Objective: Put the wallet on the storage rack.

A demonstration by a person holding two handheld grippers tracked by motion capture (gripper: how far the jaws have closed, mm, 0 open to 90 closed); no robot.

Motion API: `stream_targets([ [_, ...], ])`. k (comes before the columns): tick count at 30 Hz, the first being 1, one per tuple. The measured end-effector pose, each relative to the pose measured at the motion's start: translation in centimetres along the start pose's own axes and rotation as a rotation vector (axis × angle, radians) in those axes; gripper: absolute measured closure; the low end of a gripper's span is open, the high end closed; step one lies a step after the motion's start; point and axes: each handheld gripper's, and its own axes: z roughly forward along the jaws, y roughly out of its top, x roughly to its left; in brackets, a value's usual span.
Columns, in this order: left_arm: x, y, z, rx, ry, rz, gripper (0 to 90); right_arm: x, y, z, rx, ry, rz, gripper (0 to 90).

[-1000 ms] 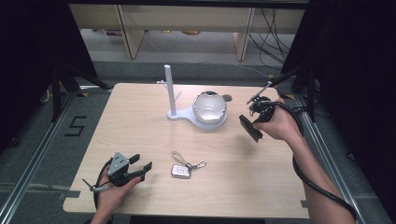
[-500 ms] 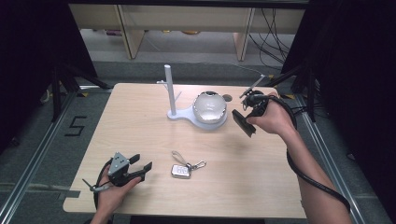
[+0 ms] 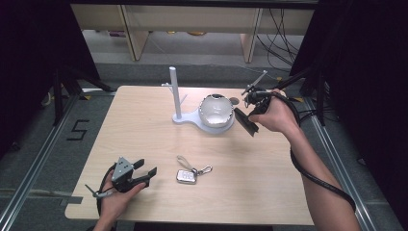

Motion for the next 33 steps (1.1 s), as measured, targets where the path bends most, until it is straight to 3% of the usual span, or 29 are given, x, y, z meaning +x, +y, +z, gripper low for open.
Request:
stream_targets([
  [9,0.0,0.0,0.0,0.001,0.0,0.003,36.3,0.0,0.7,-0.1,-0.004,0.009,-0.008,82.6],
  [14,0.0,0.0,0.0,0.001,0.0,0.002,36.3,-0.1,0.9,-0.1,0.006,0.028,0.014,82.7],
  [15,0.0,0.0,0.0,0.001,-0.001,0.003,36.4,-0.2,1.0,-0.1,-0.001,0.027,-0.001,82.7],
  [19,0.0,0.0,0.0,0.001,-0.001,0.003,36.3,-0.3,1.1,0.0,0.008,0.054,0.004,82.7],
  [20,0.0,0.0,0.0,0.002,0.0,0.004,36.3,-0.5,1.2,0.1,0.011,0.085,-0.001,82.6],
  [21,0.0,0.0,0.0,0.001,-0.001,0.003,36.3,-0.5,1.2,0.1,0.011,0.085,-0.001,82.6],
  [22,0.0,0.0,0.0,0.001,0.0,0.004,36.4,-0.9,1.4,0.2,0.002,0.122,-0.023,82.6],
  [24,0.0,0.0,0.0,0.002,0.001,0.004,36.3,-1.0,1.5,0.2,0.006,0.139,-0.016,82.5],
  [33,0.0,0.0,-0.1,0.002,0.005,0.001,36.3,-1.1,2.4,0.2,-0.001,0.166,-0.05,82.5],
])
